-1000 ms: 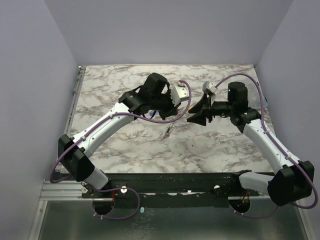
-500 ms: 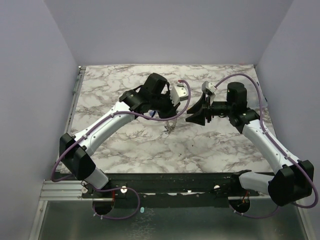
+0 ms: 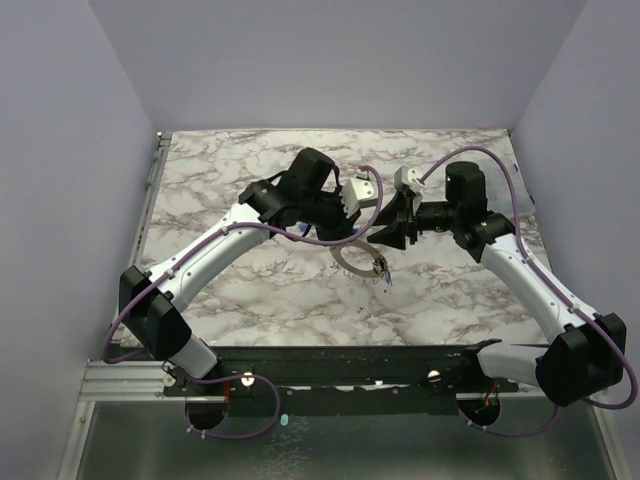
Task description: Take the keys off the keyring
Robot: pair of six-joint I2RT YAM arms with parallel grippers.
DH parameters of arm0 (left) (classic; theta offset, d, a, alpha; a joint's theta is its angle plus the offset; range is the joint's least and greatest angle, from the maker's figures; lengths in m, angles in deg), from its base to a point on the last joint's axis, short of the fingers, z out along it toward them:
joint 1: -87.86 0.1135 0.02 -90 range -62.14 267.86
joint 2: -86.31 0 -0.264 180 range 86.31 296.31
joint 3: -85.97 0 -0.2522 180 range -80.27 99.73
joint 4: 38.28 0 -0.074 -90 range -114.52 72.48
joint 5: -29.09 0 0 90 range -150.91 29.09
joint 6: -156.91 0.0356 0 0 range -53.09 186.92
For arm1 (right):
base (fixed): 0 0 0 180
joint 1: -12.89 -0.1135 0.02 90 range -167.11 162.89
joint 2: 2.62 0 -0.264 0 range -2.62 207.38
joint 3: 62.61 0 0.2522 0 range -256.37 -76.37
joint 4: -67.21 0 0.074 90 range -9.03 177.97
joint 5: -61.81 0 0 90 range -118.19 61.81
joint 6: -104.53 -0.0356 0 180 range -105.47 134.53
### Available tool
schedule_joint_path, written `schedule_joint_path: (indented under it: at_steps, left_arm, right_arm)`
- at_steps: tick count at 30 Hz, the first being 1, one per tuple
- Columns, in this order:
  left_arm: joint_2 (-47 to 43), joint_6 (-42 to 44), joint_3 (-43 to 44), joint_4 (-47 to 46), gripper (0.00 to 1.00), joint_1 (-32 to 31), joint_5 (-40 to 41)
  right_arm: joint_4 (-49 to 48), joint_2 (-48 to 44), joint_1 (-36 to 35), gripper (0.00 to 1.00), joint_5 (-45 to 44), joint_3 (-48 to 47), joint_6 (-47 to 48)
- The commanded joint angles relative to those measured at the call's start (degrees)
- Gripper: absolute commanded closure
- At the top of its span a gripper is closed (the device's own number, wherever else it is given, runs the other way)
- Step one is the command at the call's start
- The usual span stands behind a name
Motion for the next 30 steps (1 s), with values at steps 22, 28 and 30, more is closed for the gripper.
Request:
schedule_joint_path:
  at_steps: [22, 28, 30]
  left_arm:
    - [-0.52, 4.35, 2.07, 2.28, 1.00, -0.12, -8.05]
    - [-0.69, 3.65, 2.02, 1.92, 1.00, -0.05, -7.89]
    - [-0.67, 3.20, 2.01, 1.51, 1.00, 0.03, -7.77]
  right_arm:
    - [-0.09, 1.76, -3.54, 0.63, 0.75, 1.30, 6.47]
    - [-2.29, 2.17, -3.87, 0.64, 0.16, 3.00, 5.59]
    - [-2.87, 2.26, -4.00, 0.65, 0.41, 3.24, 5.00]
